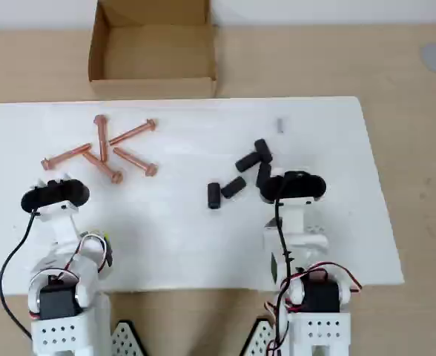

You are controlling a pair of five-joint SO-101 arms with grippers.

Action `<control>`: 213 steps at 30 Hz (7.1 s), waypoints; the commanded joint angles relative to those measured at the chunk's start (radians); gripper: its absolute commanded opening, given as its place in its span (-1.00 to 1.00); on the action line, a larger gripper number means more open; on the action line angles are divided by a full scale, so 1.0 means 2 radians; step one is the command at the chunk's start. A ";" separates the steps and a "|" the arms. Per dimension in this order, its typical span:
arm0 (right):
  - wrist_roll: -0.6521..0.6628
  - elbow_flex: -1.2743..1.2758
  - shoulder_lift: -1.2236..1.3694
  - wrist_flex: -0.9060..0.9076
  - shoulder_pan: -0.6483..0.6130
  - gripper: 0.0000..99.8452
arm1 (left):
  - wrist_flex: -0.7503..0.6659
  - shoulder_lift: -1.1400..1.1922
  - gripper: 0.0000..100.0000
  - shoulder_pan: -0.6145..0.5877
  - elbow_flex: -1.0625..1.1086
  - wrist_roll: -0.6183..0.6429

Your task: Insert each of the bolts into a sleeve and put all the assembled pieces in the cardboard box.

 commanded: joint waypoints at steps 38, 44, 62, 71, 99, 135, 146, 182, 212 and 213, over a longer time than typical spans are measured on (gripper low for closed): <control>0.001 0.000 -0.048 -0.008 0.010 -0.98 | -0.007 -0.002 -0.93 -0.003 -0.003 0.001; 0.001 0.000 -0.048 -0.008 0.010 -0.98 | -0.007 -0.002 -0.93 -0.003 -0.003 0.001; 0.001 0.000 -0.048 -0.008 0.010 -0.98 | -0.007 -0.002 -0.93 -0.001 -0.003 0.000; -0.001 0.000 -0.048 -0.008 0.007 -0.98 | -0.008 -0.002 -0.93 0.000 -0.004 0.001; -0.002 -0.291 0.230 0.024 -0.014 -0.98 | -0.044 0.386 -0.69 -0.057 -0.378 -0.084; 0.258 -0.919 0.970 0.266 -0.135 -0.98 | -0.022 0.930 -0.92 -0.122 -0.763 0.563; 0.262 -0.919 1.000 0.283 -0.135 -0.98 | -0.200 0.965 -0.58 -0.120 -0.641 0.641; 0.251 -0.917 1.000 0.305 -0.132 -0.98 | -0.274 1.067 -0.49 -0.086 -0.657 0.642; 0.251 -0.917 1.001 0.311 -0.133 -0.98 | -0.256 1.065 -0.99 -0.137 -0.661 0.654; 0.251 -0.917 1.001 0.311 -0.133 -0.98 | -0.249 1.065 -0.99 -0.137 -0.666 0.654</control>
